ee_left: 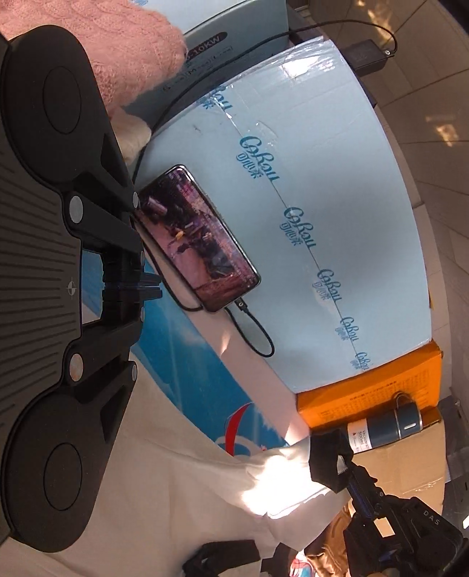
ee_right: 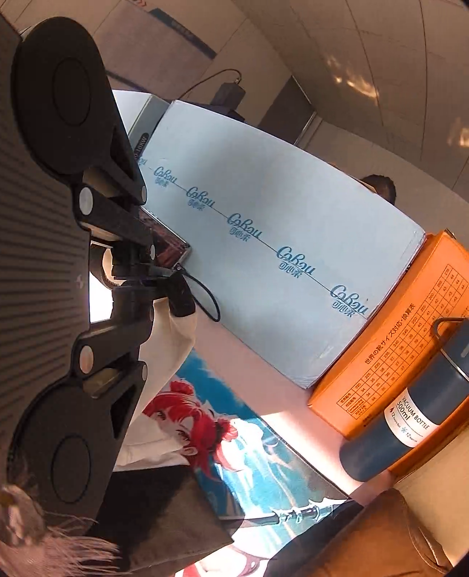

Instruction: Fold clothes

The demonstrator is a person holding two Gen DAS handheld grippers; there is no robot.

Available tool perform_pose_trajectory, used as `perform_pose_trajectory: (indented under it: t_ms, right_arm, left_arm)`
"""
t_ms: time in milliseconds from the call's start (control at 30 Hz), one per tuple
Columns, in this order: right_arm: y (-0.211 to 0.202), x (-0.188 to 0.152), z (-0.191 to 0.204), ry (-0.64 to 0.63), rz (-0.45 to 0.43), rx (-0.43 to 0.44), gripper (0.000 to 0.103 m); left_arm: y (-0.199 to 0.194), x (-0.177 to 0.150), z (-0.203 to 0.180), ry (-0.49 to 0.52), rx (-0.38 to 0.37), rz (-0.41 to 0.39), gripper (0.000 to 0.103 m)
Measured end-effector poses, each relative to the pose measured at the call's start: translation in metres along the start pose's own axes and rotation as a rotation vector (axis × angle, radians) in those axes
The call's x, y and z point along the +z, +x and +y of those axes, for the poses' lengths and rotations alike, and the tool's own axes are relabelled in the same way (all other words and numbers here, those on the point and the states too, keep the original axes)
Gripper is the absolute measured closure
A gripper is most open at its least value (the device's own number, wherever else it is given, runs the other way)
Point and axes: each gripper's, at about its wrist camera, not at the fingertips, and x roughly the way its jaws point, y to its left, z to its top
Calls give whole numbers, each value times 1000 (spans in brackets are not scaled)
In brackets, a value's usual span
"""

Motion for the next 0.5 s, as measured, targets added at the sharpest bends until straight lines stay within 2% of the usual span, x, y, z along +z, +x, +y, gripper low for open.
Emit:
perform_pose_trajectory:
  t_ms: [67,100,333,367,433,467,500]
  right_arm:
    - [23,13,-2,-3,-14,-38,100]
    - [33,18,-4,-3,-17,-59,100]
    - [88,39,-23,19,-61,-176,101]
    - [93,41,-25,16,-68,-187,101]
    - [101,46,-26,1,-81,-207,101]
    - [103,47,-27,-7,-87,-215,102]
    - [105,49,-27,-14,-91,-221,102]
  left_arm:
    - [0,3,10,-20,14,-19,98]
    - [-2,3,15,-28,2,-26,96]
    - [-3,-1,22,-12,-114,-31,93]
    - [-3,-1,23,-8,-131,-31,87]
    - [-4,-2,24,-1,-165,-31,64]
    - [-3,-3,23,11,-183,-24,42]
    - [-1,-4,17,49,-204,0,28]
